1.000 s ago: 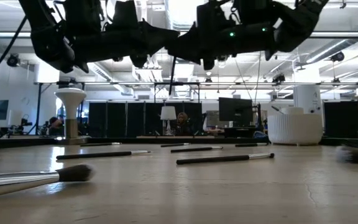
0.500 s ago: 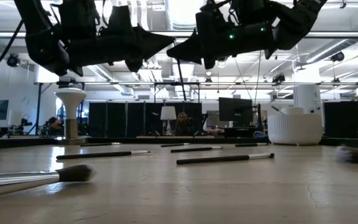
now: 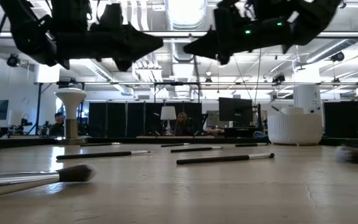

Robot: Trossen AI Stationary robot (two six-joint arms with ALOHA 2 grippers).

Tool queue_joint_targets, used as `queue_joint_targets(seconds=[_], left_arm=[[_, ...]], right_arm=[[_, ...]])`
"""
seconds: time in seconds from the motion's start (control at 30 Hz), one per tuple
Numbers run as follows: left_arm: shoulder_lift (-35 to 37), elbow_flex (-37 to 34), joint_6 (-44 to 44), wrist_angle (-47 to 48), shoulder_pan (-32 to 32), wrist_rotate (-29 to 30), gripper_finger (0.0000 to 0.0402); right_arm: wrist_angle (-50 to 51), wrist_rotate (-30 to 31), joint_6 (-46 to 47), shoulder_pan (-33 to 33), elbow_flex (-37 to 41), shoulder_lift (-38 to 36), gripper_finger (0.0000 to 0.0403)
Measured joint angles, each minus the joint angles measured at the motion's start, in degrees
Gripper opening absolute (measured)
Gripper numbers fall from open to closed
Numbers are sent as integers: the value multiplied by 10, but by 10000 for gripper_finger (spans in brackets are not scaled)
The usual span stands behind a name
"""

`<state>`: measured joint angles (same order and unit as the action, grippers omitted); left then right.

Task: Put items in baskets/containers
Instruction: Put the black eyeshadow brush into the white organizer

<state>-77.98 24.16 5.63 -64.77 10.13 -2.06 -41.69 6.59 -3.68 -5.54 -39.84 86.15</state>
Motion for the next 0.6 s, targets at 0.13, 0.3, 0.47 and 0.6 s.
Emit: queue_joint_targets(seconds=[0.13, 0.3, 0.47, 0.6], left_arm=[[39, -28, -17, 17, 0, 0, 49], [62, -79, -26, 19, 0, 0, 39], [56, -108, -34, -3, 2, 0, 16], [46, -123, -34, -39, 3, 1, 2]], right_arm=[[5, 30, -8, -5, 55, -78, 13], [55, 116, -8, -19, 126, -211, 12], [80, 187, -9, -44, 199, -326, 12], [86, 191, -8, -83, 237, -389, 12]])
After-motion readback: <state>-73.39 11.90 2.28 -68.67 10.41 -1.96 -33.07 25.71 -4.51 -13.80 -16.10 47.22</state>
